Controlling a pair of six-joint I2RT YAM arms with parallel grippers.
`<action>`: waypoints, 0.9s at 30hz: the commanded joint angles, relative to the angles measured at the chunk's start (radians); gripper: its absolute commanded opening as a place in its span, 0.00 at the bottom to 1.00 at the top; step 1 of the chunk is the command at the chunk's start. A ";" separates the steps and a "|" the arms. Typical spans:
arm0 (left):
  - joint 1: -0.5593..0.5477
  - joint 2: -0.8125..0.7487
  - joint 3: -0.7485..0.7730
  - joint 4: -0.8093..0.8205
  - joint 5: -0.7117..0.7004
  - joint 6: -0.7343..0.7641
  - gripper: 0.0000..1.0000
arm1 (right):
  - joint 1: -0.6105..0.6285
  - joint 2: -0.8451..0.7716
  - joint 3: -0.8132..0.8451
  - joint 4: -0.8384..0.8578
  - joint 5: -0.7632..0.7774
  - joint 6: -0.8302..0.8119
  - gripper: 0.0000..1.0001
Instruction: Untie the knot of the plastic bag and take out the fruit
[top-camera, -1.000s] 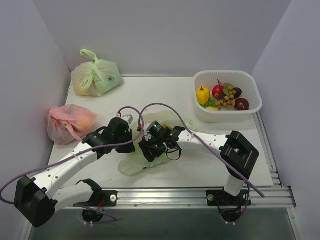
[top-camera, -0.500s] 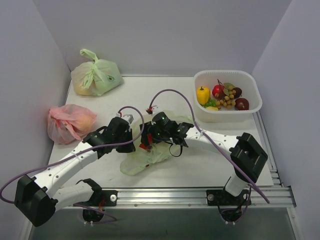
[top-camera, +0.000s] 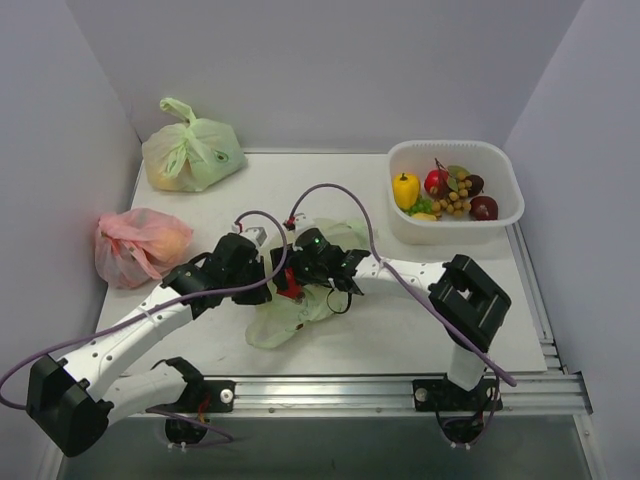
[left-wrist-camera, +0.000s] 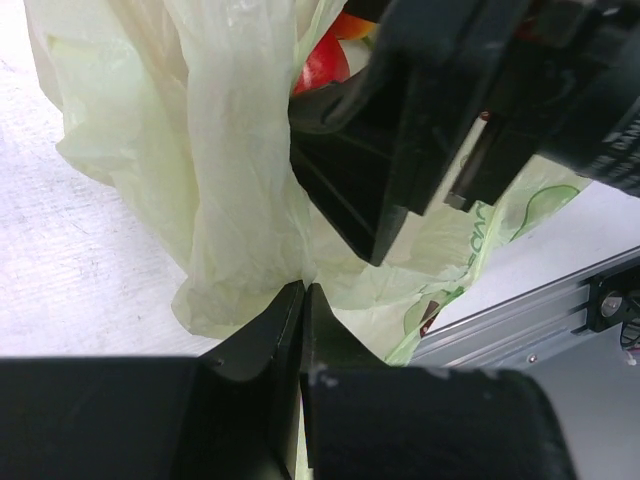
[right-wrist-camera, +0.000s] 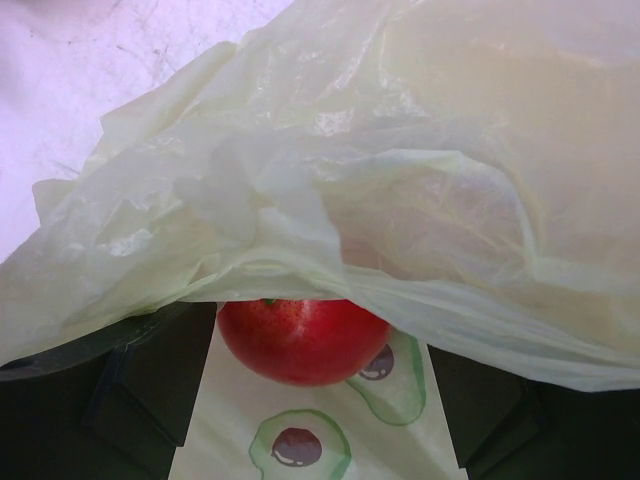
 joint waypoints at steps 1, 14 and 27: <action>-0.006 -0.031 0.049 -0.014 -0.018 -0.015 0.00 | 0.001 0.033 0.007 0.072 -0.052 -0.062 0.85; -0.003 -0.039 0.003 -0.050 -0.101 -0.024 0.00 | 0.001 0.070 -0.010 0.087 -0.100 -0.095 0.64; 0.010 0.000 0.062 -0.050 -0.176 0.026 0.00 | -0.006 -0.269 -0.088 -0.088 -0.043 -0.179 0.25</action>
